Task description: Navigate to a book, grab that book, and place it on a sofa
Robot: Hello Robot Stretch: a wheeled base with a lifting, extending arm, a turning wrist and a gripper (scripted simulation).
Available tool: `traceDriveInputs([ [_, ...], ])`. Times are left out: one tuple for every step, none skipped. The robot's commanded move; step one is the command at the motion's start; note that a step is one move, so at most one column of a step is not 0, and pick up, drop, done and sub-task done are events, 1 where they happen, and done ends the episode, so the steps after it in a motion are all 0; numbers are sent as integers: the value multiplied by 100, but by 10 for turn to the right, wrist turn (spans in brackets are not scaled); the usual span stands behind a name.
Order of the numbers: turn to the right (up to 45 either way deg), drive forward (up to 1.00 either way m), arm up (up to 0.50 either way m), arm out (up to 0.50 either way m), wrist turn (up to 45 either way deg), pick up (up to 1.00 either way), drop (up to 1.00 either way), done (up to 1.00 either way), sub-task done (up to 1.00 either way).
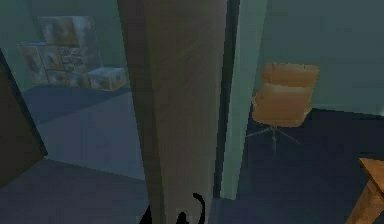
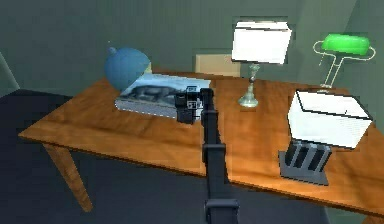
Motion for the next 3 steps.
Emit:
traceDriveInputs([
  [0, 0, 18, 0, 0, 0, 0, 0, 0],
  [0, 0, 0, 0, -450, 0, 0, 0, 0],
  [0, 0, 0, 0, -450, 0, 0, 0, 0],
])
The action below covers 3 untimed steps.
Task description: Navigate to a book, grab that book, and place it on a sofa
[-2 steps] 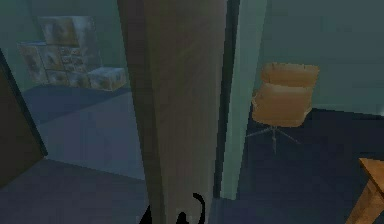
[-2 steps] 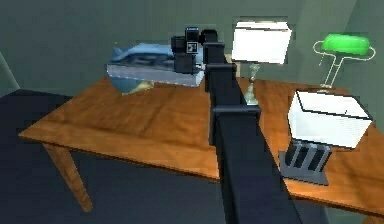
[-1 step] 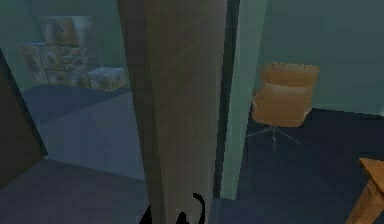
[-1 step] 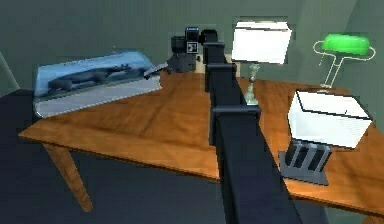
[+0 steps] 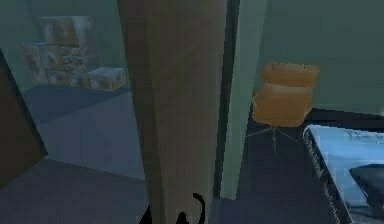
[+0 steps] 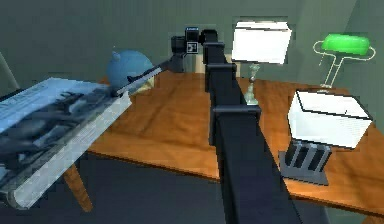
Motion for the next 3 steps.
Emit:
traceDriveInputs([
  [0, 0, 0, 0, -450, 0, 0, 0, 0],
  [0, 0, 0, 0, -90, 0, 0, 0, 0],
  [0, 0, 0, -46, 0, 0, 0, 0, 0],
])
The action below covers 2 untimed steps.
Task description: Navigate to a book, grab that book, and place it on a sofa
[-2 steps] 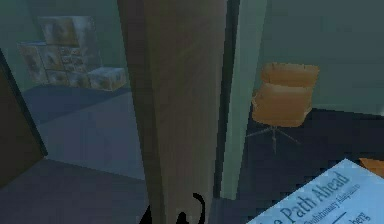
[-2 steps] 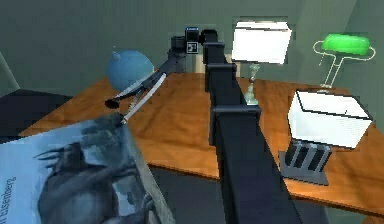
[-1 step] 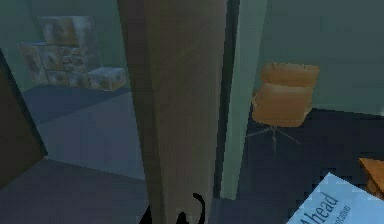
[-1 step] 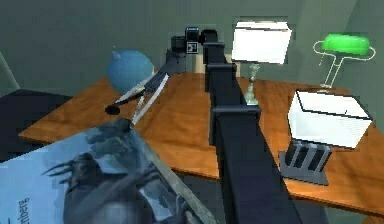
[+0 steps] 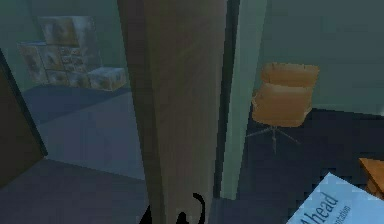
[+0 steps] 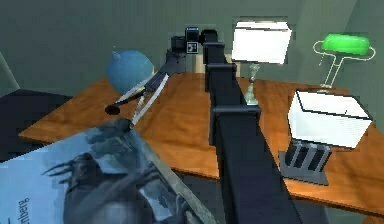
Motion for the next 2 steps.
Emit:
traceDriveInputs([
  [0, 0, 0, 0, -450, 0, 0, 0, 0],
  [0, 0, 0, 0, -60, 0, 0, 0, 0],
])
